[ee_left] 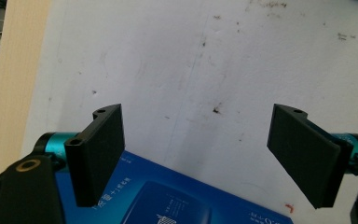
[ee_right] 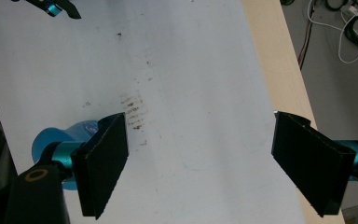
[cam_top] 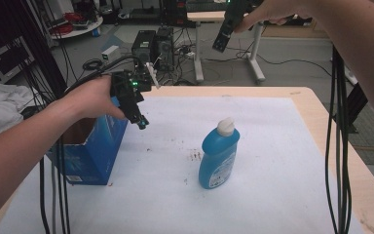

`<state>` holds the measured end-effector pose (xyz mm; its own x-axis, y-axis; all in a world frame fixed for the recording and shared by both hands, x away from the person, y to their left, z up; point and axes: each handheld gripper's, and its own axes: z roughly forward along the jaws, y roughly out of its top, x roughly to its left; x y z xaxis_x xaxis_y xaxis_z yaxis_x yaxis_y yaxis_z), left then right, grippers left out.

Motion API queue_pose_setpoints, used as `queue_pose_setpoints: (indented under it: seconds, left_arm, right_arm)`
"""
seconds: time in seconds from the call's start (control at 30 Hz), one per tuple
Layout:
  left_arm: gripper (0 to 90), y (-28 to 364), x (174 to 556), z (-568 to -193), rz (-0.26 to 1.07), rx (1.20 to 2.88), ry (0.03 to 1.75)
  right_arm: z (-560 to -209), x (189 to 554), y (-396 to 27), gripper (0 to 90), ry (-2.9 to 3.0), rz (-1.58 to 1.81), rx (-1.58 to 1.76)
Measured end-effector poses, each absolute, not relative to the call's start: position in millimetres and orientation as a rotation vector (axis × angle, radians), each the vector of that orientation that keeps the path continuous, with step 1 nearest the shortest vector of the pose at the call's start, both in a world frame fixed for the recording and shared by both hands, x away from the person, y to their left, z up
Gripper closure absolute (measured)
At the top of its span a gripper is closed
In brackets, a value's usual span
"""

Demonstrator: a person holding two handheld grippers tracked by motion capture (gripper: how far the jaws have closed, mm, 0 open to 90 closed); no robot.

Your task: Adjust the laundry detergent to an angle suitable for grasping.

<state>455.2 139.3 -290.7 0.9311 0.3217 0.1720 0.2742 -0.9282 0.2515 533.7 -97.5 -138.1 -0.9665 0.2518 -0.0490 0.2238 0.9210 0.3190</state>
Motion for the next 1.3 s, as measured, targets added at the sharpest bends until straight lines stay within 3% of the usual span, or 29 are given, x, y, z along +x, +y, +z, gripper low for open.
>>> queue_pose_setpoints:
  seconds: [1.3]
  left_arm:
    - [19.0, 134.6, 450.6, -288.8, 0.317, 2.867, 0.444]
  right_arm:
    - [-132.3, 531.9, -112.8, 18.3, 2.972, 0.553, 0.362]
